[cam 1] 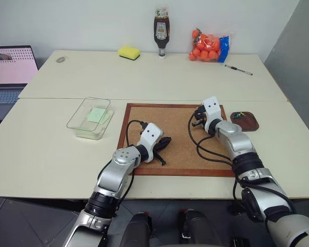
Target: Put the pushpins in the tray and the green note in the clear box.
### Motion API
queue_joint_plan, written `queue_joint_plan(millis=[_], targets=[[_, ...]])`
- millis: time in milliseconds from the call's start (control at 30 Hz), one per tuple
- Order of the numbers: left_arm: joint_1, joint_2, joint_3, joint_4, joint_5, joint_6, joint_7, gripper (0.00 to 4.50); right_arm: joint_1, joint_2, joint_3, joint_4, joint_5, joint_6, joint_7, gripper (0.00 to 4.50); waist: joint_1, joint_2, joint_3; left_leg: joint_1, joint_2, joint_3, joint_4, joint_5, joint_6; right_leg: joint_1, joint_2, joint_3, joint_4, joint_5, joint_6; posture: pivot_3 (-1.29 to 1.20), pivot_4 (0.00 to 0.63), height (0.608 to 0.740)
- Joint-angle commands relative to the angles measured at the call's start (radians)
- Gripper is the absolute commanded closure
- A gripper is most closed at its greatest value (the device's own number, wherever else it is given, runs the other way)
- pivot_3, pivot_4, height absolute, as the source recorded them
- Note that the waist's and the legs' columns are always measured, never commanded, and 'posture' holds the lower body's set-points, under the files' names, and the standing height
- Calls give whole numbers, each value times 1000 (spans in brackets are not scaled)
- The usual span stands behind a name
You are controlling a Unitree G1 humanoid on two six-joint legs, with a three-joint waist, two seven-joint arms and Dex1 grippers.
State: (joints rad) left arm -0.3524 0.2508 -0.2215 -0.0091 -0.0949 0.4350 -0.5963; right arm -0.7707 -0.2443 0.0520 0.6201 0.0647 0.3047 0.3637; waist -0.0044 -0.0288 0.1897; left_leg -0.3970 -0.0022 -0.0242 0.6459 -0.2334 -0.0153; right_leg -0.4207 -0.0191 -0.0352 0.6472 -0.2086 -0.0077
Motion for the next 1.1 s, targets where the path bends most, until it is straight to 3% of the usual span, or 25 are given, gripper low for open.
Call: queue_joint_plan(millis=[33,267,467,900,1033,1100], targets=[[14,1,-13,-22,4,7,4,4500,-8,-7,-35,-82,12,-8,-8,4478,0,0,0,0,0,0,0,0,0,0,0,0,0,0,0,0,150,740],[14,2,-10,-22,4,6,5,4500,-3,-4,-42,-90,21,-6,1,4478,0,0,0,0,0,0,0,0,0,0,0,0,0,0,0,0,150,740],[19,4,-8,-25,5,5,8,4500,-9,3,-59,-100,39,35,9,3327,0,0,0,0,0,0,0,0,0,0,0,0,0,0,0,0,150,740],[15,4,-13,-17,5,-6,11,4500,20,-27,-85,-169,48,46,15,3327,0,0,0,0,0,0,0,0,0,0,0,0,0,0,0,0,150,740],[11,1,-15,-12,7,-10,13,4500,14,-42,-67,-157,16,39,5,2809,0,0,0,0,1,0,0,0,0,0,0,0,0,0,0,0,150,740],[9,0,-15,-10,8,-10,15,4500,3,-48,-56,-131,2,49,4,2263,0,0,0,0,1,0,0,0,0,0,0,0,0,0,0,0,150,740]])
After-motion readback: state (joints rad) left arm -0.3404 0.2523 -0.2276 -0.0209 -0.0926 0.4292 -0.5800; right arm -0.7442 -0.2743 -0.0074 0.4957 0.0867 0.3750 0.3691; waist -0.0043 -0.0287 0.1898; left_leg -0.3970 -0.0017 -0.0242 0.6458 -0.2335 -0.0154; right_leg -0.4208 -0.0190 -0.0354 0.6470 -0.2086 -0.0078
